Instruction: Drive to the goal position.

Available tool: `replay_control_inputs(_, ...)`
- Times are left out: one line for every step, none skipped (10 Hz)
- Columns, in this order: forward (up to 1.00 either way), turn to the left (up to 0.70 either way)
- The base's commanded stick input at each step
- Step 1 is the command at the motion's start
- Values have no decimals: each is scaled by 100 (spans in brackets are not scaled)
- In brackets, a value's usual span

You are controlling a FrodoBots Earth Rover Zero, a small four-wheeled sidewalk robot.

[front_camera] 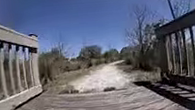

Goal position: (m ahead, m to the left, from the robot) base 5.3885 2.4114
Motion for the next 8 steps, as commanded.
replay_control_inputs(50,0)
replay_control_inputs(38,0)
replay_control_inputs(30,0)
replay_control_inputs(30,0)
replay_control_inputs(30,0)
replay_control_inputs(30,0)
replay_control_inputs(30,0)
replay_control_inputs(30,0)
